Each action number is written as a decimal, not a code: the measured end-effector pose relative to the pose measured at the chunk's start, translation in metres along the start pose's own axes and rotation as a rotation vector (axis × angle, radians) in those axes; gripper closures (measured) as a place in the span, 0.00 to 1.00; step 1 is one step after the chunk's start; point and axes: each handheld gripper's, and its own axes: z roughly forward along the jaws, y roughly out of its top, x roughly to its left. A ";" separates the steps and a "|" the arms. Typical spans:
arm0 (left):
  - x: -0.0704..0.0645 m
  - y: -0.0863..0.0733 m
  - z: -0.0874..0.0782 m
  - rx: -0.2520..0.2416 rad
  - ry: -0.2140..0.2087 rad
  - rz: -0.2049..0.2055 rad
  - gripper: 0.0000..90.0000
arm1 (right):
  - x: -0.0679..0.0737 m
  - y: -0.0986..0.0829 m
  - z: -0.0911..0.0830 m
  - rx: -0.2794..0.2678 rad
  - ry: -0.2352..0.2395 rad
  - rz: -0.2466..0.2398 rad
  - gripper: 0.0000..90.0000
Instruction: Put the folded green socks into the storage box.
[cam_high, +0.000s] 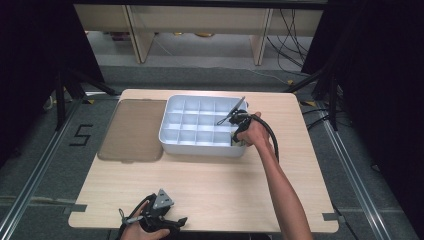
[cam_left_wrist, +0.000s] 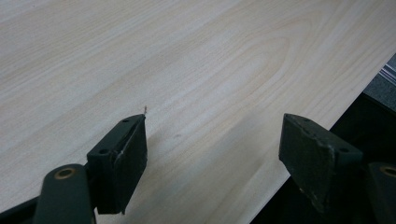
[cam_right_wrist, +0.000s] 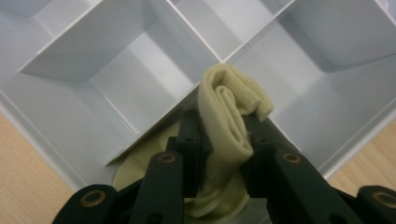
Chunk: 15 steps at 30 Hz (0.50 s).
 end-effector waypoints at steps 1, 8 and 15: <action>0.000 0.000 0.000 0.000 0.000 0.000 0.26 | -0.001 0.000 0.001 -0.006 -0.002 -0.011 0.81; 0.000 0.000 0.000 0.000 0.000 -0.001 0.26 | 0.001 0.001 0.004 0.017 0.001 0.004 0.81; 0.000 0.000 0.000 0.000 -0.001 0.000 0.26 | 0.005 0.003 0.012 0.063 -0.005 0.015 0.81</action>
